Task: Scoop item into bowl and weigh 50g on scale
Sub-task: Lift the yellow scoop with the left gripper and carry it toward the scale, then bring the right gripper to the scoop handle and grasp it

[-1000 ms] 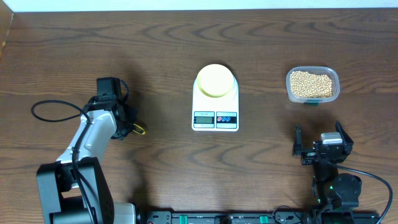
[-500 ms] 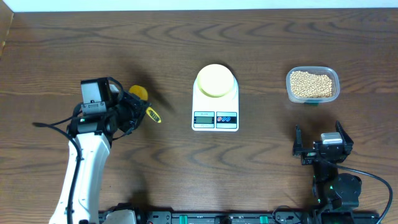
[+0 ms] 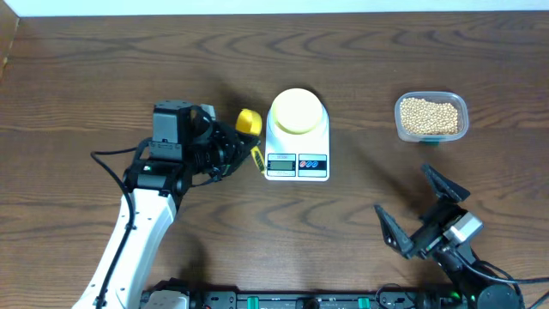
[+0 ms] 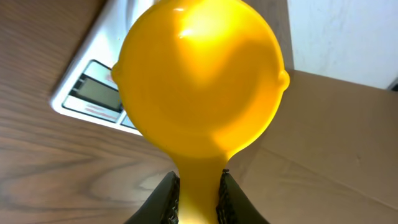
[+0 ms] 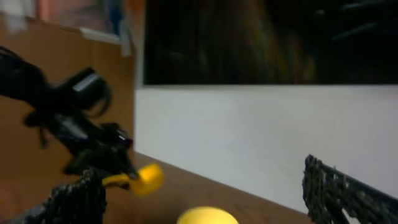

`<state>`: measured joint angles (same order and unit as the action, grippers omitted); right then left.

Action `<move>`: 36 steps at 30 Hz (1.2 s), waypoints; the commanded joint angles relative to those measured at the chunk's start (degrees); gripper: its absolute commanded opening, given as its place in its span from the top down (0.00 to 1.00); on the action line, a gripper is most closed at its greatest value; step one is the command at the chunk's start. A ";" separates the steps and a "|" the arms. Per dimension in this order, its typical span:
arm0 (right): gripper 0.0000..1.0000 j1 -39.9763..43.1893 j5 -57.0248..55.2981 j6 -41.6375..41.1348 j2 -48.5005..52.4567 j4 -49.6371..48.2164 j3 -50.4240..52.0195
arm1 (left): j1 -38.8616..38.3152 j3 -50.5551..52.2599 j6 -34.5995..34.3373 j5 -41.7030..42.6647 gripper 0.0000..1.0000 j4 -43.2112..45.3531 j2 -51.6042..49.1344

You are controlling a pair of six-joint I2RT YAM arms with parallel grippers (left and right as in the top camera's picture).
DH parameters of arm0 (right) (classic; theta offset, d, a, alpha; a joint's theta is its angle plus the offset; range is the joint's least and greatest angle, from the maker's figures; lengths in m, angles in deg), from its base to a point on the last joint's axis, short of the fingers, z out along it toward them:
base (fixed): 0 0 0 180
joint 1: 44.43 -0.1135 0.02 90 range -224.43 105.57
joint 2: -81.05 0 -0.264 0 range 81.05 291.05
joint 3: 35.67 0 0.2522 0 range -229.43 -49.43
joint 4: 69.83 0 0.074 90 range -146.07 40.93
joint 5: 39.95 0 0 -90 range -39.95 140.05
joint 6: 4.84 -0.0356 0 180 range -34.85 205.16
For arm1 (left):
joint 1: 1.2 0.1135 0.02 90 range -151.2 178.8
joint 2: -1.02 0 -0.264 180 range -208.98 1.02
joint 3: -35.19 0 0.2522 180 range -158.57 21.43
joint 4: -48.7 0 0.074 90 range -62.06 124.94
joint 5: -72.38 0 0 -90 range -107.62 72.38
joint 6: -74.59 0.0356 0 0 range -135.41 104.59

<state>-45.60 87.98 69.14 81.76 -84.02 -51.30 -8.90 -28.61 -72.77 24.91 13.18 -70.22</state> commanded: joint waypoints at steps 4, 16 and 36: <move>0.01 2.14 2.12 5.62 10.69 25.27 -21.90 | -2.43 0.26 -4.90 2.58 0.88 1.64 0.68; 0.01 1.79 26.25 -8.81 34.16 29.94 -37.18 | -2.40 0.26 -7.04 3.28 0.88 6.03 7.76; 0.10 -34.82 -21.33 -19.91 54.31 44.94 -52.35 | -6.27 0.26 -17.20 -14.49 0.88 8.83 8.02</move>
<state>-76.37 74.85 45.80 131.51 -39.98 -98.70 -12.71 -28.61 -88.72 14.59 21.77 -62.53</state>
